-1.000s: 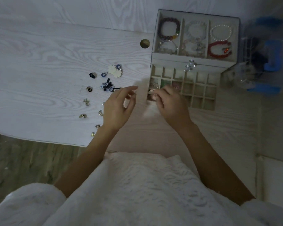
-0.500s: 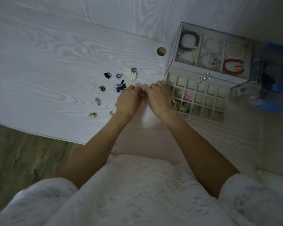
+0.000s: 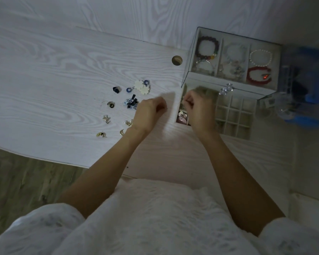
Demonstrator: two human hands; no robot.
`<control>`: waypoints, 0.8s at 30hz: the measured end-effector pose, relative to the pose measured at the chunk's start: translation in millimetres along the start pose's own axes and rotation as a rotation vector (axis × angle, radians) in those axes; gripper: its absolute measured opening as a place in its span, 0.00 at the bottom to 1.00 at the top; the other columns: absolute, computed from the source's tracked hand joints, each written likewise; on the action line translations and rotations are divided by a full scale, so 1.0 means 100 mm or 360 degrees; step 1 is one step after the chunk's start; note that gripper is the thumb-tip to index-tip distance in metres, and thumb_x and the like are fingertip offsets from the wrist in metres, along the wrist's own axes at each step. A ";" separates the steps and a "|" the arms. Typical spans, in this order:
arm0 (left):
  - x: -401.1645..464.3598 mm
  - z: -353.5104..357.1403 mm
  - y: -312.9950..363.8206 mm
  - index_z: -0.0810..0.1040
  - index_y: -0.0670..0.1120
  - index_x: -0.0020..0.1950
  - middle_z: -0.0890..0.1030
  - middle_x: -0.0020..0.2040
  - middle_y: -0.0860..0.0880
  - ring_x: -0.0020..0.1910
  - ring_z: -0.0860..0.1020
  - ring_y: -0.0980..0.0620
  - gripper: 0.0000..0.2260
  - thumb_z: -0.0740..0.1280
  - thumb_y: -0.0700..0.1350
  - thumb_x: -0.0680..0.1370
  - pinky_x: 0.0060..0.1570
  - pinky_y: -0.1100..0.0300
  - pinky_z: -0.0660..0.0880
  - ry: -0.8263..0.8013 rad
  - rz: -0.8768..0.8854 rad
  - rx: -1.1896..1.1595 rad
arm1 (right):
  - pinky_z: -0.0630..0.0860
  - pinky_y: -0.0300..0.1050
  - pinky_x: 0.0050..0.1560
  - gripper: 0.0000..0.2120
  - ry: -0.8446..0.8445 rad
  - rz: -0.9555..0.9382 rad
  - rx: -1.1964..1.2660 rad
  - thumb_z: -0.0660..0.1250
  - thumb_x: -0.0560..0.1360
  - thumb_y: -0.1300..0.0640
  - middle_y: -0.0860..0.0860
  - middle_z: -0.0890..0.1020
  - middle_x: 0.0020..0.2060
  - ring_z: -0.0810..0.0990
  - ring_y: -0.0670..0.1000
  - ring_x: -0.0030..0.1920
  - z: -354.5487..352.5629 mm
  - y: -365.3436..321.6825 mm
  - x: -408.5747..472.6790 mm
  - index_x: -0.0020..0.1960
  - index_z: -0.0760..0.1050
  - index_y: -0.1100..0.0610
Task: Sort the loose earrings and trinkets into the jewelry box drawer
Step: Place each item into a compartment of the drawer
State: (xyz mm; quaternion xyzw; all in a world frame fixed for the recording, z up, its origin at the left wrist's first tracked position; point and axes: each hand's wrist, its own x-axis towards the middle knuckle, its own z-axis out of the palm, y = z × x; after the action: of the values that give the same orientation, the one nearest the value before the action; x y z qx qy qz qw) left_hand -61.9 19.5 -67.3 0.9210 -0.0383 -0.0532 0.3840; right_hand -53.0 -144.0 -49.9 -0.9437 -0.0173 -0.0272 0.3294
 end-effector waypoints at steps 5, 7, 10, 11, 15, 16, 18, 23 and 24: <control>0.35 0.23 0.31 0.81 0.44 0.45 0.84 0.41 0.48 0.39 0.82 0.49 0.04 0.71 0.43 0.72 0.43 0.53 0.78 0.0026 0.0011 -0.0188 | 0.77 0.40 0.42 0.03 0.0066 0.0249 0.0096 0.68 0.72 0.65 0.55 0.83 0.40 0.80 0.50 0.40 -0.06 0.15 0.17 0.46 0.78 0.61; 0.45 0.31 0.37 0.81 0.45 0.46 0.85 0.42 0.47 0.40 0.82 0.48 0.04 0.70 0.42 0.73 0.44 0.53 0.78 0.0015 0.0034 -0.0136 | 0.76 0.39 0.44 0.05 0.0073 0.0267 0.0100 0.68 0.72 0.66 0.55 0.83 0.42 0.81 0.50 0.43 -0.03 0.17 0.21 0.48 0.78 0.62; 0.51 0.35 0.40 0.83 0.45 0.50 0.83 0.48 0.46 0.42 0.81 0.48 0.07 0.68 0.40 0.73 0.43 0.62 0.74 0.0042 0.0127 -0.0050 | 0.78 0.43 0.48 0.07 0.0086 0.0290 0.0114 0.66 0.72 0.67 0.56 0.84 0.44 0.82 0.52 0.45 0.03 0.17 0.26 0.50 0.78 0.61; 0.50 0.36 0.38 0.82 0.45 0.51 0.82 0.50 0.46 0.42 0.80 0.49 0.09 0.67 0.39 0.73 0.42 0.63 0.73 0.0050 0.0151 -0.0045 | 0.79 0.46 0.48 0.07 0.0095 0.0282 0.0103 0.66 0.72 0.67 0.56 0.84 0.44 0.82 0.52 0.45 0.05 0.18 0.26 0.50 0.78 0.61; 0.38 0.27 0.26 0.80 0.44 0.54 0.81 0.51 0.46 0.39 0.80 0.51 0.09 0.68 0.40 0.74 0.40 0.61 0.74 0.0079 0.0117 -0.0021 | 0.79 0.52 0.46 0.07 0.0073 0.0228 0.0066 0.65 0.73 0.66 0.57 0.84 0.42 0.82 0.55 0.42 0.05 0.20 0.24 0.49 0.79 0.61; 0.32 0.21 0.24 0.80 0.44 0.54 0.81 0.50 0.46 0.38 0.80 0.52 0.08 0.68 0.42 0.75 0.40 0.61 0.73 0.0104 0.0125 -0.0012 | 0.79 0.53 0.46 0.07 0.0061 0.0169 0.0052 0.65 0.72 0.67 0.58 0.83 0.43 0.82 0.56 0.43 0.04 0.19 0.23 0.49 0.79 0.61; 0.15 0.07 0.19 0.80 0.46 0.53 0.82 0.46 0.49 0.39 0.78 0.53 0.08 0.66 0.45 0.77 0.38 0.61 0.72 0.0176 0.0132 0.0043 | 0.77 0.51 0.48 0.09 0.0031 -0.0002 -0.0011 0.64 0.71 0.67 0.59 0.81 0.45 0.80 0.57 0.45 0.01 0.12 0.16 0.49 0.78 0.62; -0.27 -0.26 -0.20 0.80 0.49 0.54 0.83 0.44 0.52 0.46 0.76 0.49 0.08 0.65 0.47 0.77 0.38 0.58 0.71 0.0430 -0.0152 0.0286 | 0.72 0.48 0.52 0.14 -0.0204 -0.0449 -0.0223 0.64 0.74 0.65 0.57 0.79 0.51 0.75 0.56 0.52 0.16 -0.27 -0.15 0.59 0.74 0.60; -0.30 -0.32 -0.30 0.80 0.48 0.54 0.83 0.44 0.50 0.46 0.76 0.47 0.08 0.66 0.46 0.76 0.39 0.58 0.70 0.0462 -0.0200 0.0316 | 0.73 0.49 0.52 0.14 -0.0255 -0.0507 -0.0229 0.64 0.74 0.64 0.57 0.80 0.51 0.76 0.57 0.52 0.25 -0.32 -0.17 0.60 0.74 0.60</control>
State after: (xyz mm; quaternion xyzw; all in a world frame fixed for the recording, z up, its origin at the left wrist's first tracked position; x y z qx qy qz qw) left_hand -86.8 66.6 -64.1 0.9530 0.0699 0.0605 0.2886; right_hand -70.3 -103.8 -50.3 -0.9493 -0.1906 -0.0050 0.2500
